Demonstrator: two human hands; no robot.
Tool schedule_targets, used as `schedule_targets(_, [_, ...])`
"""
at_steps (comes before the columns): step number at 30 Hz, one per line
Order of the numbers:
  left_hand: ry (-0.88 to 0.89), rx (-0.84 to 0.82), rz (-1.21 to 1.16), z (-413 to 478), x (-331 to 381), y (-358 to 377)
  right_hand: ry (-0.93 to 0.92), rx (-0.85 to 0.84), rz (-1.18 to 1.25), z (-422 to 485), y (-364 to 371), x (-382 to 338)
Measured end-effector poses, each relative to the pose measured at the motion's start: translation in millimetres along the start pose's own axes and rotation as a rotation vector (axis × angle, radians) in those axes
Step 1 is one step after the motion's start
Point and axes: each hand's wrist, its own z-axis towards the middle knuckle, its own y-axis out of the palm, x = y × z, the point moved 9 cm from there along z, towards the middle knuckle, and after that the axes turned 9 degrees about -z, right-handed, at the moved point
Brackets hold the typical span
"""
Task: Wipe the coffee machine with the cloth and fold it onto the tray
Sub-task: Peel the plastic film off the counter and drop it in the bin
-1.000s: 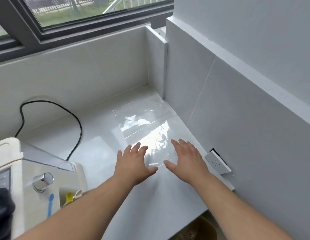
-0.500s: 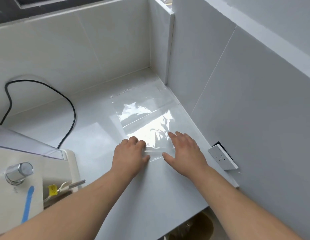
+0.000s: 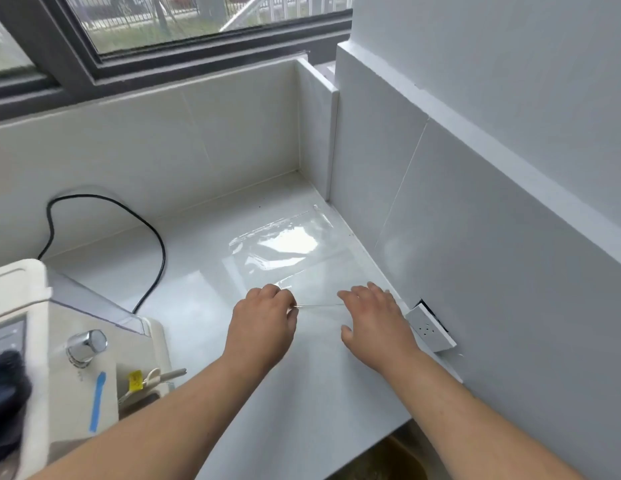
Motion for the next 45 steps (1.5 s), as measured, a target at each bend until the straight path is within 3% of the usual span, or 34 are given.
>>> schedule_targets(6, [0.033,0.062,-0.095,-14.7,12.4,-58.8,0.025,0.229,0.004,-16.7,-64.9,-11.3])
schedule_targets(12, [0.035,0.104,-0.195,-32.0,16.8,-119.0,0.136,0.312,0.059,-45.3,-142.9,-19.7])
schedule_targets(18, [0.029,-0.021,-0.390,-57.2,10.9,-162.7,0.138,0.399,0.088,-87.7,-223.2,-41.0])
schedule_targets(25, [0.193,-0.021,-0.249,-82.8,15.8,-211.1,0.117,0.479,0.035,-137.5,-295.0,-76.0])
schedule_targets(32, [0.280,0.033,-0.287,-97.0,33.0,-265.4,0.117,0.502,0.050,-185.7,-356.4,-97.9])
schedule_targets(37, [0.222,0.125,-0.577,-107.0,34.0,-298.1,0.162,0.640,0.051,-217.6,-386.8,-102.2])
schedule_targets(40, [0.237,0.053,-0.809,-114.6,40.0,-304.7,0.290,0.724,0.178,-236.6,-384.6,-81.7])
schedule_targets(45, [0.258,0.015,-0.978,-117.9,37.5,-317.0,0.457,0.621,0.649,-254.5,-337.8,-47.4])
